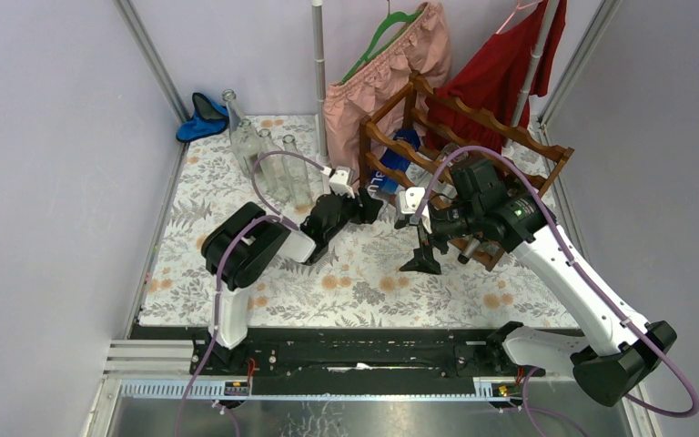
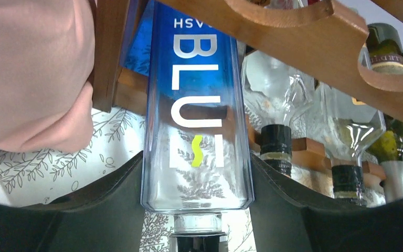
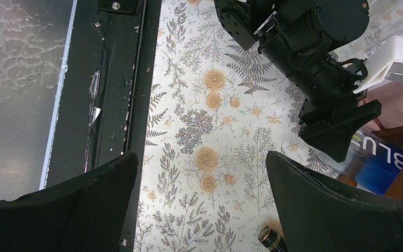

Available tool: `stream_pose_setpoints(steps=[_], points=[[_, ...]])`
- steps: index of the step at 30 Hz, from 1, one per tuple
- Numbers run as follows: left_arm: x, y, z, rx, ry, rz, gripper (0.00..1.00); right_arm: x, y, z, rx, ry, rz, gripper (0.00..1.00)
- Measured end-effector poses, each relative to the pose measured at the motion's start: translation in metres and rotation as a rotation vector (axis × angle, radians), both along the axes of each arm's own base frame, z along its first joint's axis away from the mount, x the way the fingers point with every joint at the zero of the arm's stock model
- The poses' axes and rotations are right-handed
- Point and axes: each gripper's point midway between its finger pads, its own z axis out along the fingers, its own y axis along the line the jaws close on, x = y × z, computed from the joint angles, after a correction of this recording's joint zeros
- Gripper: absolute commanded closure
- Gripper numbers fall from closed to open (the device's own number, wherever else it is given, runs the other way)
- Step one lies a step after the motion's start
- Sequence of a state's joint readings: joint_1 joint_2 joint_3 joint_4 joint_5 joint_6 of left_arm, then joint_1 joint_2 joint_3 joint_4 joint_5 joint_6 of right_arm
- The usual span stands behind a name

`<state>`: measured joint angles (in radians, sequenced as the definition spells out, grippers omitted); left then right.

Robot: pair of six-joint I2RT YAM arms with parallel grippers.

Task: Put the wine bottle on the wine rack
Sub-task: Place the wine bottle in the wine rack.

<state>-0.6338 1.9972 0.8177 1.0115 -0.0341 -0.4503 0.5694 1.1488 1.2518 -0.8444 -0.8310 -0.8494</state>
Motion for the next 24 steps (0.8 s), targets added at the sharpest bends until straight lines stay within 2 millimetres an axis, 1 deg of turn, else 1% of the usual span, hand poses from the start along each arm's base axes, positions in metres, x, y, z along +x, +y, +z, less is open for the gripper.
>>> stream_pose_setpoints(steps=[5, 7, 11, 14, 20, 24], points=[[-0.005, 0.003, -0.006, -0.048, 0.039, -0.054, 1.0, 0.0, 0.0, 0.0, 0.0, 0.0, 0.0, 0.0], [-0.005, 0.003, -0.007, -0.08, 0.05, -0.069, 1.0, 0.0, 0.0, 0.0, 0.0, -0.001, 0.0, 0.0], [-0.004, 0.003, -0.007, -0.09, 0.055, -0.077, 1.0, -0.001, -0.001, 0.0, -0.002, 0.002, 0.0, 0.0], [-0.001, 0.002, -0.005, -0.079, 0.056, -0.077, 1.0, -0.001, -0.001, 0.0, -0.002, 0.003, 0.0, 0.0], [0.013, -0.004, 0.002, -0.031, 0.042, -0.079, 1.0, -0.002, -0.001, -0.001, -0.004, 0.006, 0.0, 0.0], [0.018, -0.005, 0.005, -0.008, 0.032, -0.079, 1.0, -0.002, -0.001, -0.001, -0.006, 0.007, 0.0, 0.0]])
